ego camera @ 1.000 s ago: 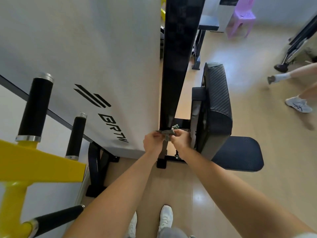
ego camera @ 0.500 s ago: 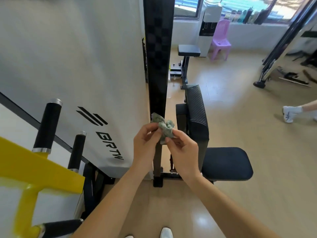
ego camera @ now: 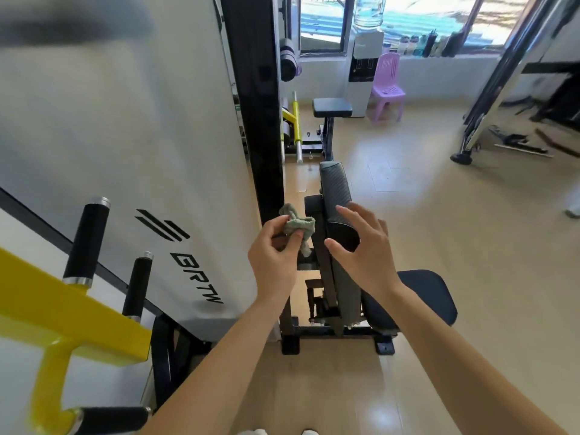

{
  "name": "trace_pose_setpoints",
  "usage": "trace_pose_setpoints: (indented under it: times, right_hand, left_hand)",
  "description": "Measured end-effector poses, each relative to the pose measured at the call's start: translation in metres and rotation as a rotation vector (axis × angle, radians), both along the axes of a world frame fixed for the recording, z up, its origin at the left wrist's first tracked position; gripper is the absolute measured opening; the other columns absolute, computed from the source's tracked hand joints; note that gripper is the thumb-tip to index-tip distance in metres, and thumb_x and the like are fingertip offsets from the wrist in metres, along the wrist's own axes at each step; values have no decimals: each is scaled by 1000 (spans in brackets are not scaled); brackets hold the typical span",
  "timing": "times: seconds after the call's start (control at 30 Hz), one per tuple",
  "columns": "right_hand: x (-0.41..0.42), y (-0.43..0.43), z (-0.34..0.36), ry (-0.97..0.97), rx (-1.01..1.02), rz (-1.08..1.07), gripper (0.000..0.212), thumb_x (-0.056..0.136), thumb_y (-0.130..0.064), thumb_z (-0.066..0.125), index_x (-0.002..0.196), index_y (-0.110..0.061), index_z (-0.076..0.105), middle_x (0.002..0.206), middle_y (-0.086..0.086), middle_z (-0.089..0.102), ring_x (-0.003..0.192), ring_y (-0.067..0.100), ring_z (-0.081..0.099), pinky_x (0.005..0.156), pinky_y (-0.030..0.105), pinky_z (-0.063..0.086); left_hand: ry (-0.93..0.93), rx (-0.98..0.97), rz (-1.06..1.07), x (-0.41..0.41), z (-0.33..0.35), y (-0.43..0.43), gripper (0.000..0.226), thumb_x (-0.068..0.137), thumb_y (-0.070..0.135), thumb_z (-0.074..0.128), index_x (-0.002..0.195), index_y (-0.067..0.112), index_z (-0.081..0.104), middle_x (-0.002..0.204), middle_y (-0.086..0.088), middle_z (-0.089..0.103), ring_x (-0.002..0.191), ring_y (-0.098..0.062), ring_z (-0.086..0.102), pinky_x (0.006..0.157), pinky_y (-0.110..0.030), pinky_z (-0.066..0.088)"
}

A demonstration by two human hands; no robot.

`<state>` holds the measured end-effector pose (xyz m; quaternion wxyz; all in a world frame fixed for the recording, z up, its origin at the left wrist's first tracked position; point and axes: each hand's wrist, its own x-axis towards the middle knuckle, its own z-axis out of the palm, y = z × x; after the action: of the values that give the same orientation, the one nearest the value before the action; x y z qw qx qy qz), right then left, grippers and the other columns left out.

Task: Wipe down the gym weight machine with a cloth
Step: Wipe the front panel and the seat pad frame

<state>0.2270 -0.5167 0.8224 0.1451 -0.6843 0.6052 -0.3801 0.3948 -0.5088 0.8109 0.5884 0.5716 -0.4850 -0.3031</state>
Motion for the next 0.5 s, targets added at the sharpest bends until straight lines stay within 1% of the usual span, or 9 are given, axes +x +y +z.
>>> trace_pose_setpoints:
  times: [0.07, 0.1, 0.13, 0.2, 0.3, 0.33, 0.37, 0.43, 0.5]
  right_hand:
    - [-2, -3, -9, 17, 58, 26, 60, 84, -30, 79, 140, -25, 58, 152, -2, 45, 134, 23, 39, 108, 28, 37]
    - [-3, -3, -12, 21, 52, 30, 58, 83, -30, 80, 138, -24, 60, 152, -2, 45, 134, 24, 39, 107, 29, 38]
    - [-4, -4, -14, 19, 38, 28, 57, 82, -29, 81, 136, -24, 62, 150, -2, 46, 133, 24, 40, 106, 27, 37]
    - [-6, -5, -16, 11, 16, 22, 55, 81, -27, 83, 133, -23, 65, 147, -1, 49, 131, 25, 43, 104, 25, 37]
    - [-7, -6, -19, -11, 2, 23, 54, 80, -25, 83, 132, -23, 66, 146, -1, 50, 130, 25, 45, 105, 28, 41]
    - [-7, -6, -20, -13, -5, 27, 55, 80, -24, 84, 131, -23, 66, 145, -2, 50, 130, 25, 45, 106, 27, 42]
    - [-7, -6, -20, -17, -11, 29, 55, 79, -23, 85, 131, -24, 67, 144, -2, 51, 130, 24, 46, 107, 23, 40]
    - [-8, -7, -21, -36, -25, 28, 55, 77, -21, 86, 129, -24, 68, 143, -2, 52, 130, 25, 47, 106, 12, 35]
    - [-7, -8, -22, -44, -41, 25, 55, 77, -19, 86, 128, -22, 68, 142, 0, 52, 130, 26, 47, 106, 9, 32]
  left_hand:
    - [-45, -42, 53, -14, -10, -14, 29, 90, 18, 75, 119, 17, 69, 109, 10, 72, 95, -2, 68, 83, -21, 58]
    - [-55, -44, 76, -21, -16, -21, 30, 90, 18, 75, 119, 17, 68, 110, 9, 71, 98, -2, 68, 85, -22, 58]
    - [-47, -27, 92, -28, -22, -28, 31, 90, 18, 75, 120, 17, 68, 112, 8, 71, 99, -3, 67, 87, -23, 58]
    - [21, 40, 110, -38, -32, -41, 33, 90, 18, 75, 122, 18, 68, 112, 9, 71, 97, -2, 67, 88, -26, 59]
    - [98, 78, 140, -47, -41, -52, 32, 91, 17, 75, 122, 17, 70, 105, 16, 68, 88, 12, 63, 87, -23, 58]
    - [100, 69, 150, -48, -43, -54, 30, 91, 17, 75, 121, 16, 70, 103, 16, 68, 87, 14, 62, 86, -20, 57]
    - [103, 59, 156, -50, -44, -56, 29, 91, 16, 74, 120, 15, 71, 103, 15, 69, 87, 14, 62, 84, -14, 55]
    - [115, 55, 159, -50, -46, -58, 28, 92, 16, 74, 120, 14, 72, 104, 12, 70, 90, 8, 64, 80, -4, 49]
    - [139, 75, 164, -51, -51, -59, 27, 92, 17, 73, 119, 13, 72, 104, 8, 74, 93, 2, 66, 80, -4, 49]
